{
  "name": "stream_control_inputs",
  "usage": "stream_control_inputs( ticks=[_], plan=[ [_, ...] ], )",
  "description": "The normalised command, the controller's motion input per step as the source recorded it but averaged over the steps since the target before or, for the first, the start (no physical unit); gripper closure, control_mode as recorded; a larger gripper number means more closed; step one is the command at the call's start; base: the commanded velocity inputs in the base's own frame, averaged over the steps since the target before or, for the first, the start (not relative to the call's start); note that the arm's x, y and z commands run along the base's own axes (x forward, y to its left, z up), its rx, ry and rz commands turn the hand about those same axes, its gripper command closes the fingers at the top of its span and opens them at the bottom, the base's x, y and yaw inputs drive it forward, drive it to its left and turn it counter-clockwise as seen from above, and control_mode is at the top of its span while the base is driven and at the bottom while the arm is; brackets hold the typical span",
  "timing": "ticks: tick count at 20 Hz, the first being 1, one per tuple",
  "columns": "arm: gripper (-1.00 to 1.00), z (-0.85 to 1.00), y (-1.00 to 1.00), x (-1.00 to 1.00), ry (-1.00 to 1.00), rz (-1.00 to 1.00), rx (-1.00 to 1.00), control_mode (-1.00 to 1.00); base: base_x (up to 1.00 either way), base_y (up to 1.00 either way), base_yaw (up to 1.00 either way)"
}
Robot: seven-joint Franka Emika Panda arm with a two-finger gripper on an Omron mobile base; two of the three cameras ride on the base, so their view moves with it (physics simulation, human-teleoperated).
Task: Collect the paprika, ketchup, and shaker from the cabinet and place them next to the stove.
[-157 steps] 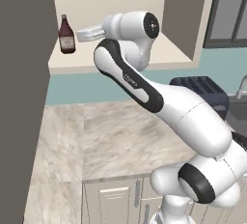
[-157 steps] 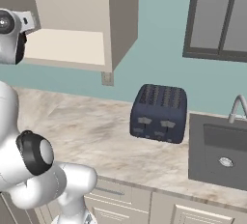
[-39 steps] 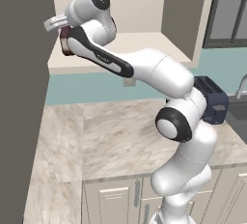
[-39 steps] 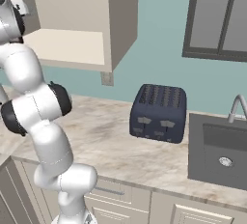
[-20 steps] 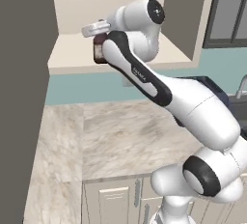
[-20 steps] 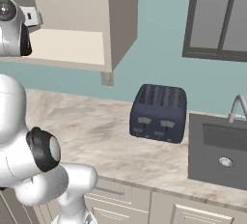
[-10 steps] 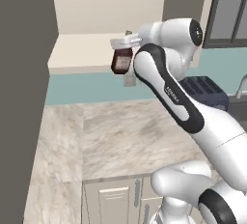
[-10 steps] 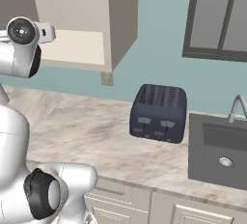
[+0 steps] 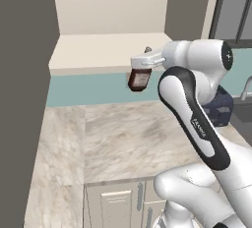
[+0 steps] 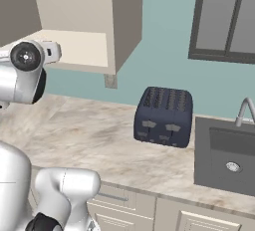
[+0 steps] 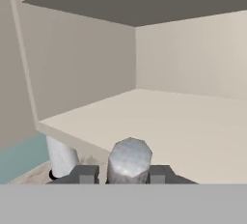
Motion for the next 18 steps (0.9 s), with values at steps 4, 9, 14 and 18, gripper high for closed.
stream_control_inputs(
  ticks=[4, 9, 14, 18],
  plan=[
    [1.00, -0.25, -0.04, -0.35, 0.03, 0.00, 0.00, -1.00, 0.00, 0.00, 0.00],
    [1.00, -0.24, -0.01, -0.22, 0.02, 0.00, 0.00, -1.00, 0.00, 0.00, 0.00],
    [1.00, -0.26, 0.00, -0.06, 0.07, 0.00, 0.00, -1.00, 0.00, 0.00, 0.00],
    [1.00, -0.02, 0.00, 0.00, 0.00, 0.00, 0.00, 1.00, -0.12, -0.03, 0.00]
  ],
)
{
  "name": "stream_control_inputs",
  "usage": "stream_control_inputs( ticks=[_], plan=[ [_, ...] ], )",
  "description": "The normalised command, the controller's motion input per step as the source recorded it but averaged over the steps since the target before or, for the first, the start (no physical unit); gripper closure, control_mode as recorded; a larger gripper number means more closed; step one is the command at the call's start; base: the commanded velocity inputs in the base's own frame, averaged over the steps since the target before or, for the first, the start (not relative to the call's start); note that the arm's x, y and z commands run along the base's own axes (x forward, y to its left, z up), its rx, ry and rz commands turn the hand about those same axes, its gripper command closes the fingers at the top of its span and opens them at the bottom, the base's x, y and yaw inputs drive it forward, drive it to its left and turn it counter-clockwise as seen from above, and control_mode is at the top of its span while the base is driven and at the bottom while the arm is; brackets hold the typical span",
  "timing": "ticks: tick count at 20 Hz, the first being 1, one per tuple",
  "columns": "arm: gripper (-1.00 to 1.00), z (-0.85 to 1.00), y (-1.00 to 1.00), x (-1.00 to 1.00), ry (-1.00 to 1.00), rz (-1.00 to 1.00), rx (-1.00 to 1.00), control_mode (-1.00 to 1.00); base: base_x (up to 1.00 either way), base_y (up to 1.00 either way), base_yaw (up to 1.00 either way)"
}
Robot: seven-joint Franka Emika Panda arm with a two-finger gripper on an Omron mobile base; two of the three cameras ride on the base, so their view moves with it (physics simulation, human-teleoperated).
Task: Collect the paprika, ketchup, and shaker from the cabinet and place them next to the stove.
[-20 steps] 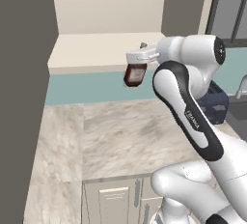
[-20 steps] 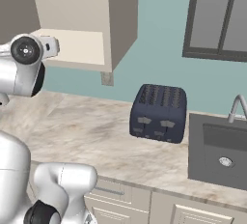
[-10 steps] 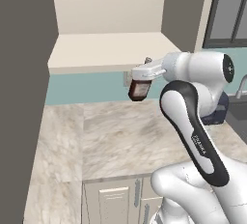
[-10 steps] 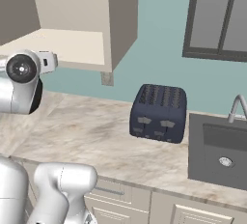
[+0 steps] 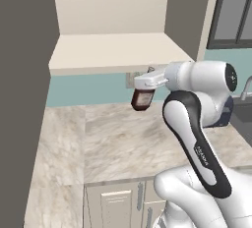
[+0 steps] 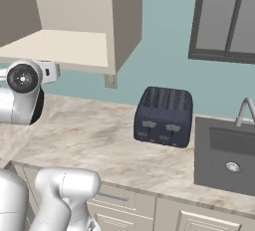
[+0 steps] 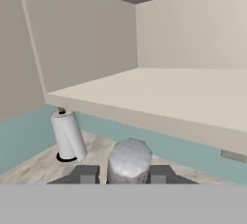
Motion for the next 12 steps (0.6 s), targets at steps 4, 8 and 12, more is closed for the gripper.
stream_control_inputs(
  ticks=[4, 8, 12],
  plan=[
    [1.00, 0.00, 0.00, 0.00, 0.00, 0.00, 0.00, 1.00, -0.58, -0.27, -0.09],
    [1.00, 0.00, 0.00, 0.00, 0.00, 0.00, 0.00, 1.00, -0.63, -0.40, -0.16],
    [1.00, 0.00, 0.00, 0.00, 0.00, 0.00, 0.00, 1.00, -0.46, -0.58, -0.18]
  ],
)
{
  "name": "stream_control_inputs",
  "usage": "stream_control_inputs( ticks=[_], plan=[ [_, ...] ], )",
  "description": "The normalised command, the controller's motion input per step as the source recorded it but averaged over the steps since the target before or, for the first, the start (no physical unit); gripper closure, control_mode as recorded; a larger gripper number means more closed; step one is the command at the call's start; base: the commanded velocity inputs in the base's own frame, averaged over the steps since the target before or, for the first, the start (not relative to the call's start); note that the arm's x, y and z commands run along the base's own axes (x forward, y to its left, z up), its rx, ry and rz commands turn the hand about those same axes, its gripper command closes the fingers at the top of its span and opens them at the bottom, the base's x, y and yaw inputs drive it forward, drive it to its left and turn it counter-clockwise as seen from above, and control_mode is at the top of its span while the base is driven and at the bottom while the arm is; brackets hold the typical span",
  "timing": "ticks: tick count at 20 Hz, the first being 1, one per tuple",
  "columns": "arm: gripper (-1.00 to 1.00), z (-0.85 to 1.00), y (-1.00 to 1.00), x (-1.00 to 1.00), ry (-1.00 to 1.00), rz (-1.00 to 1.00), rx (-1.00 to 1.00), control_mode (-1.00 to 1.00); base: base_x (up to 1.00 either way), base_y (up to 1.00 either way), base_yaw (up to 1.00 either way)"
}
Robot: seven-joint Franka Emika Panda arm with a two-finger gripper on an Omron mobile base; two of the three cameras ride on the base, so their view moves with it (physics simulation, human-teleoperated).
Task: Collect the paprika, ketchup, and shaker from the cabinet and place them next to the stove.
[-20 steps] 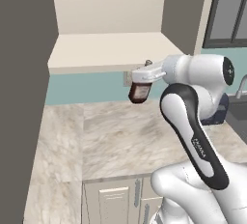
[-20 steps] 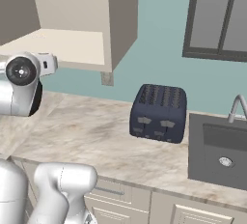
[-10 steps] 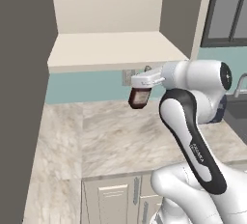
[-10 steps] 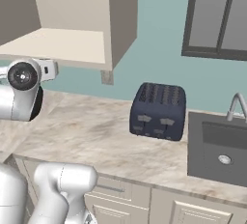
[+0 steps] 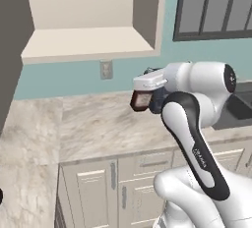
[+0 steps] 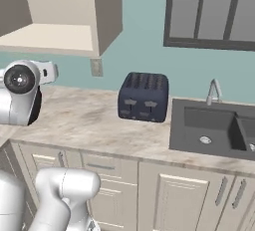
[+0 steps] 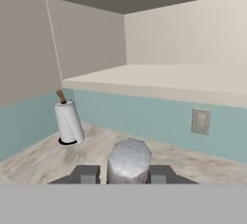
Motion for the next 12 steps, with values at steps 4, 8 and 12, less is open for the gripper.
stream_control_inputs(
  ticks=[4, 8, 12],
  plan=[
    [1.00, 0.00, 0.00, 0.00, 0.00, 0.00, 0.00, 1.00, -0.14, -0.85, -0.18],
    [1.00, 0.00, 0.00, 0.00, 0.00, 0.00, 0.00, 1.00, 0.00, -0.98, -0.15],
    [1.00, 0.00, 0.00, 0.00, 0.00, 0.00, 0.00, 1.00, 0.00, -1.00, -0.14]
  ],
)
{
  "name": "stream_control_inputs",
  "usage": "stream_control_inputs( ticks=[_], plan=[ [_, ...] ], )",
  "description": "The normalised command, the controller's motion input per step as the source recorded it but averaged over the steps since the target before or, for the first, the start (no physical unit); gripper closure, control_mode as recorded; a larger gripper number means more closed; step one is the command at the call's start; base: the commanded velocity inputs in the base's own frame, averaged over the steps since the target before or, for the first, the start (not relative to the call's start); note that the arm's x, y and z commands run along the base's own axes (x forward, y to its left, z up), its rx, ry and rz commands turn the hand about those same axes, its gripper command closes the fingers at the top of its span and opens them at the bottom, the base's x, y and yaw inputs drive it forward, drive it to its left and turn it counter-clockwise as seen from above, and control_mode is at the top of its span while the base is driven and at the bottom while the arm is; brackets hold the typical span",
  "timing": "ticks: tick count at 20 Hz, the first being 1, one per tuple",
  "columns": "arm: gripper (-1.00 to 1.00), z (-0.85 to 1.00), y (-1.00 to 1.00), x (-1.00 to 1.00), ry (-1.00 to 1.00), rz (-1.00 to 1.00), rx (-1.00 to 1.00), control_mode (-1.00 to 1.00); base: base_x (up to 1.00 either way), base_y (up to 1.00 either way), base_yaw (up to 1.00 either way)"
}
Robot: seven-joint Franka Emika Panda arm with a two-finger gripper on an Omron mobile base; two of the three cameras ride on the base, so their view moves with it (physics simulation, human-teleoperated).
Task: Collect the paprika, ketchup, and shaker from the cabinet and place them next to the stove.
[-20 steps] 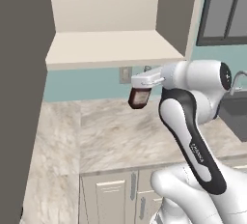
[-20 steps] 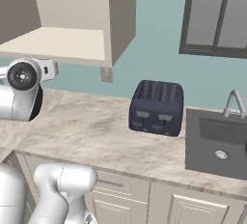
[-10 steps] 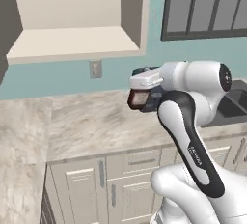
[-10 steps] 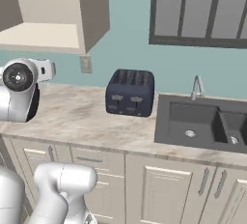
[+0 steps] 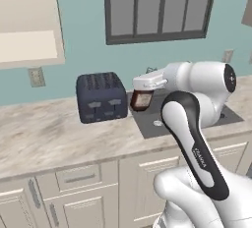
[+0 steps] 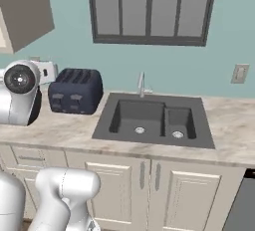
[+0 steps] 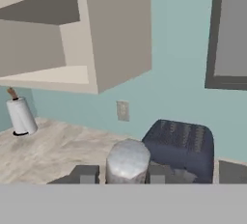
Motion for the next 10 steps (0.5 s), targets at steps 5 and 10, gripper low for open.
stream_control_inputs(
  ticks=[5, 10],
  plan=[
    [1.00, 0.00, 0.00, 0.00, 0.00, 0.00, 0.00, 1.00, 0.00, -1.00, -0.13],
    [1.00, 0.00, 0.00, 0.00, 0.00, 0.00, 0.00, 1.00, 0.00, -1.00, -0.13]
  ],
)
